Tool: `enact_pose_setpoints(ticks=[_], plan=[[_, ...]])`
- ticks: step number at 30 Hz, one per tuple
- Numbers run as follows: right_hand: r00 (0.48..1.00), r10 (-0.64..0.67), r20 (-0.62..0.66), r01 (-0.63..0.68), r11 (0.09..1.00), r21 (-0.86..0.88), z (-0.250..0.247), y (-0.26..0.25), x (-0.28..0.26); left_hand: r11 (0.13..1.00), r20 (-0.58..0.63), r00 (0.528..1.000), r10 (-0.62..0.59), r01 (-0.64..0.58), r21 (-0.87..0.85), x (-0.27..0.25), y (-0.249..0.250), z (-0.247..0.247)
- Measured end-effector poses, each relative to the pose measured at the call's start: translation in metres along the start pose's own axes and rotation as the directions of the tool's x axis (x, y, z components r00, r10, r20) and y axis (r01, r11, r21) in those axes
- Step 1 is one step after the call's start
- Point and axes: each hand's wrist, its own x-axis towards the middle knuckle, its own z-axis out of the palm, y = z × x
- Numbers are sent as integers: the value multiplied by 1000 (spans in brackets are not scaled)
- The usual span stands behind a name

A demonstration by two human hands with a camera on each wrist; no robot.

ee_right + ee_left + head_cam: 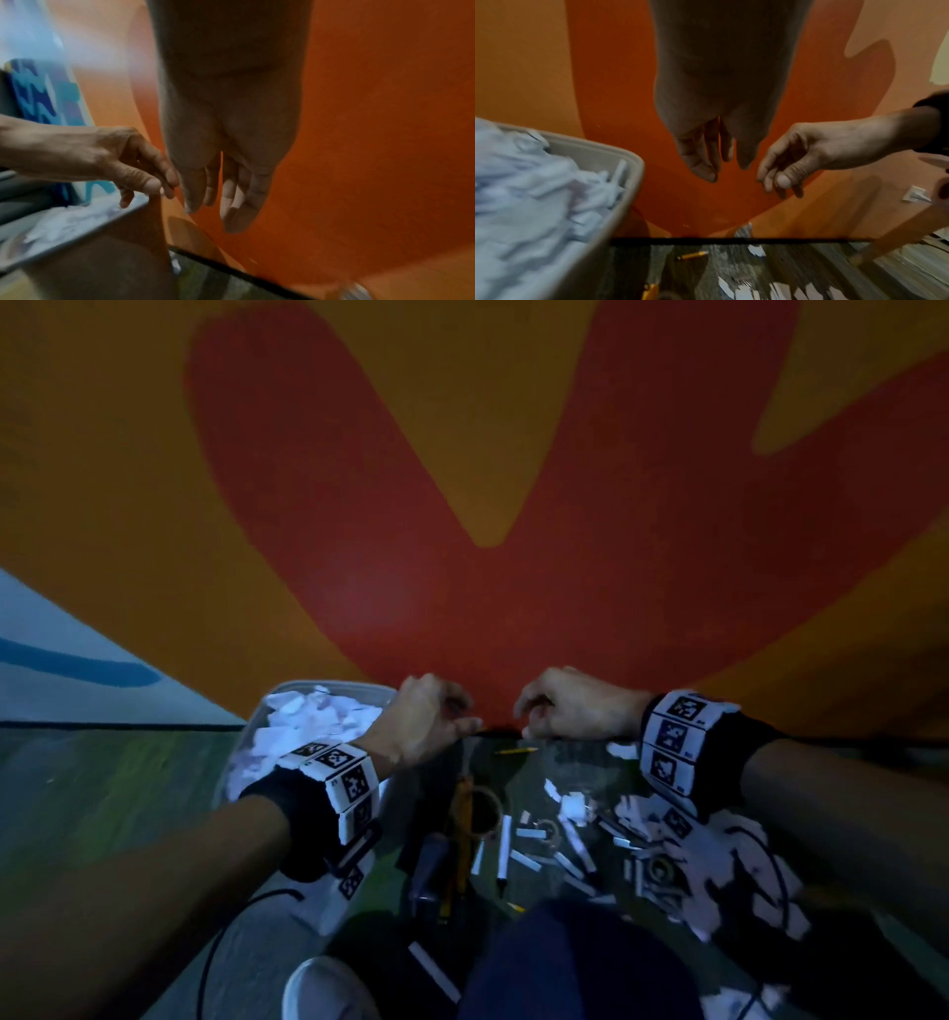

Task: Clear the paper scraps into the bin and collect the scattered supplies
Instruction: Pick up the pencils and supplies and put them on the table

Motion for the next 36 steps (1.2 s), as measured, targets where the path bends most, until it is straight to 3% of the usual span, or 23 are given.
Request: enact_pose_setpoints(ticks=[8,13,20,24,28,32,36], plan=[[972,236,-14,-231,960,156,70,159,-33,994,273,961,-38,64,-89,61,9,150],[916,402,4,-396,900,184,137,208,-18,989,357,926,-121,144,-38,93,-12,228],[839,530,-128,-449,805,388,198,219,14,958,318,909,-270,288,-9,108,-30,300],[824,528,-203,-401,799,448,217,225,28,961,266,924,-274,257,97,103,-28,322],[794,550,-259,-386,786,484,218,220,33,956,181,942,-281,292,-34,105,-30,332],[754,576,-316,-382,776,502,215,217,36,954,209,943,-259,284,-96,109,-35,334],[737,580,-345,-371,775,511,211,213,39,895,163,942,-294,331,-298,112,-45,321]])
